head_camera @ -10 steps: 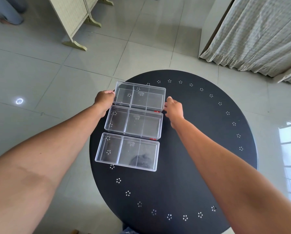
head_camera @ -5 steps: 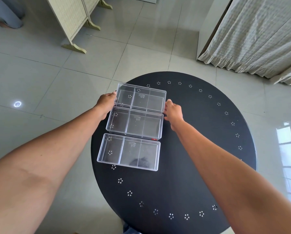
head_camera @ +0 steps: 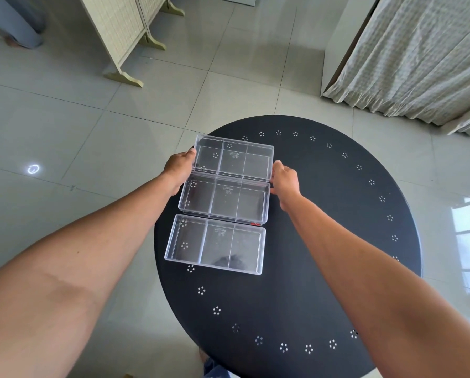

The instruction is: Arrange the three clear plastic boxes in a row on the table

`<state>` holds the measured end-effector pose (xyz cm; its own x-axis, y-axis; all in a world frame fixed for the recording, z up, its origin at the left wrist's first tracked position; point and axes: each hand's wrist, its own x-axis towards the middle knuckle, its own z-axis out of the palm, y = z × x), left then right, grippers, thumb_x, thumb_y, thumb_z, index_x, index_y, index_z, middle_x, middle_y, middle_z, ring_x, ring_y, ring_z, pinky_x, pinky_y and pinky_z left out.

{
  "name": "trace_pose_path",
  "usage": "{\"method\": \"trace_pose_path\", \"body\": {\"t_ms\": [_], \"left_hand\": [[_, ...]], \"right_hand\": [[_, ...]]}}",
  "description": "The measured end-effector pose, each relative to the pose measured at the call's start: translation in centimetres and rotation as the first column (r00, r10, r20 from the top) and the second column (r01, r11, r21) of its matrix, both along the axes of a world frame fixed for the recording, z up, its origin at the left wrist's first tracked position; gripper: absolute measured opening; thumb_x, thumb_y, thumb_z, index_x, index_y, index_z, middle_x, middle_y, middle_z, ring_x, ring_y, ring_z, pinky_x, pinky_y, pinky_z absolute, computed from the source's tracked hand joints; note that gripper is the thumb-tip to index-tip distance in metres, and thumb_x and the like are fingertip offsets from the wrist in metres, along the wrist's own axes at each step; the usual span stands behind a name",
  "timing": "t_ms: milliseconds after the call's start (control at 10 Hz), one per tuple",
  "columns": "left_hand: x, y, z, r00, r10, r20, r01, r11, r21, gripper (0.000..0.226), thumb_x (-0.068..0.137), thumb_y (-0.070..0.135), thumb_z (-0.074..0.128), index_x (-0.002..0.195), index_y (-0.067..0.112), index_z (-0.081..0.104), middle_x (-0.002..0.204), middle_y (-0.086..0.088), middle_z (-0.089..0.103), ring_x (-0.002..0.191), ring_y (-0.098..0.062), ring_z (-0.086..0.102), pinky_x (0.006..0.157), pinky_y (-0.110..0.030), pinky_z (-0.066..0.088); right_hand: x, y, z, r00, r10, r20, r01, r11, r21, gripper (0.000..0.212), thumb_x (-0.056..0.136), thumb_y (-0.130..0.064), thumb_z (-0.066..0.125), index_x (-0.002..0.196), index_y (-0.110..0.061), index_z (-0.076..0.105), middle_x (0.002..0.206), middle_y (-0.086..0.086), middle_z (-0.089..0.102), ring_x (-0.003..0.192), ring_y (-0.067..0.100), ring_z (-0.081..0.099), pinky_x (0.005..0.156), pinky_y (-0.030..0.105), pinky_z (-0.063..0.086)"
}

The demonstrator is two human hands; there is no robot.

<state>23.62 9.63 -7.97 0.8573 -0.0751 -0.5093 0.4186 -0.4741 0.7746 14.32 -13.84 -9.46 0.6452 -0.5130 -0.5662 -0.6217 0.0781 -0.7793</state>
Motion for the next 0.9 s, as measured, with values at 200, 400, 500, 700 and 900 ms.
{"method": "trace_pose_path", "body": {"t_ms": [200,400,500,700,900], "left_hand": [[0.1,0.1,0.0,1.000,-0.005,-0.002,0.005,1.000,-0.012,0.058,0.102,0.048,0.038,0.147,0.013,0.044,0.153,-0.009,0.045,0.138,-0.030,0.045,0.116,-0.048,0.034],[-0.2,-0.1,0.2,0.999,-0.038,0.031,0.039,0.999,-0.020,0.055,0.103,0.044,0.038,0.149,0.014,0.041,0.156,-0.006,0.041,0.144,-0.025,0.038,0.116,-0.039,0.028],[-0.3,-0.3,0.4,0.997,-0.041,0.064,0.041,0.999,0.016,0.056,0.103,0.041,0.038,0.147,0.007,0.041,0.156,-0.011,0.040,0.144,-0.029,0.037,0.115,-0.038,0.028],[-1.1,-0.6,1.8,0.976,0.034,0.216,-0.048,0.997,0.060,0.049,0.097,0.030,0.049,0.144,0.017,0.048,0.152,-0.008,0.047,0.139,-0.025,0.046,0.113,-0.036,0.037],[-3.7,-2.3,3.8,0.893,0.013,0.450,-0.062,0.993,0.096,0.039,0.096,0.018,0.047,0.131,0.023,0.061,0.141,-0.003,0.058,0.128,-0.021,0.056,0.098,-0.025,0.042]], "right_hand": [[-0.1,0.3,0.2,1.000,-0.009,-0.004,0.009,1.000,-0.012,0.025,0.085,-0.037,0.037,0.069,-0.018,0.038,0.079,0.008,0.047,0.074,0.022,0.043,0.069,0.037,0.041],[-0.3,0.5,0.8,1.000,-0.004,-0.020,0.003,1.000,-0.026,0.030,0.087,-0.038,0.037,0.065,-0.016,0.040,0.077,0.007,0.051,0.072,0.024,0.046,0.071,0.037,0.044],[-0.6,0.5,1.3,1.000,-0.004,-0.005,0.004,1.000,-0.011,0.027,0.088,-0.035,0.038,0.066,-0.019,0.041,0.064,-0.001,0.046,0.064,0.020,0.040,0.067,0.036,0.039],[-2.0,0.2,2.3,1.000,0.005,0.018,-0.004,0.998,-0.056,0.032,0.091,-0.035,0.039,0.063,-0.023,0.029,0.058,-0.005,0.030,0.057,0.018,0.026,0.064,0.037,0.028],[-5.3,0.2,4.5,0.999,-0.017,0.044,0.026,0.977,-0.212,0.034,0.094,-0.019,0.037,0.064,-0.022,0.021,0.061,-0.004,0.021,0.060,0.017,0.016,0.057,0.032,0.015]]}}
